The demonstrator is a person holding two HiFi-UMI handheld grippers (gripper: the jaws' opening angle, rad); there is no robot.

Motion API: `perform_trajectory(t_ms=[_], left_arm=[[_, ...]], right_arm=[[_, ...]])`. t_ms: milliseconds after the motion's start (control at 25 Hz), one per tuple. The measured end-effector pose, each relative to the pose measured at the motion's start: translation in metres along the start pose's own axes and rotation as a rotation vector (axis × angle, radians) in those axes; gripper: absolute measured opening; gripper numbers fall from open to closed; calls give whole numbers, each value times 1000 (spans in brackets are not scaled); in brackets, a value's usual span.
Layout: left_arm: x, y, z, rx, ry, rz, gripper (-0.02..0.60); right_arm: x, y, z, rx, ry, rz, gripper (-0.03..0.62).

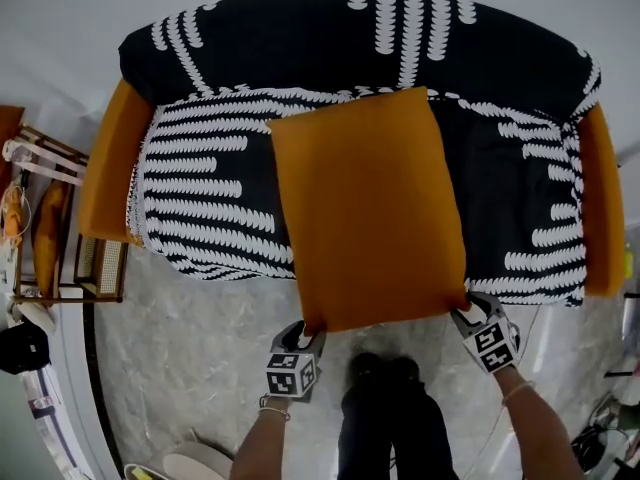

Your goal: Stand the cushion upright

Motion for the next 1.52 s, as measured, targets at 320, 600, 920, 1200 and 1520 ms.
perform_trajectory(t_ms=[320,600,920,1200,1520], left_arm=[[6,9,-7,-23,-50,20,123],[14,33,-17,-14,-33,35,80],[21,86,-38,45,-12,34,66],[34,137,-59,128,35,50,58],[40,195,-95,202,39,91,52]], right_arm=[[-8,5,-13,-59,-11,10,109],[-11,26,-21,-61,-59,35,61],[-18,62,-38,-40,-77,24,48],[-23,107,-52,16,-147,26,35],[-24,165,-80,106,-211,35,28]])
Point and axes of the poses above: the fingertips, and each gripper's own axes: y backward along the fingers, x to its right, z out of its underside, the point moved 10 cm from there along y, backward along the fingers, and after that the axes turned 10 degrees about -x, right-handed, at the moved point
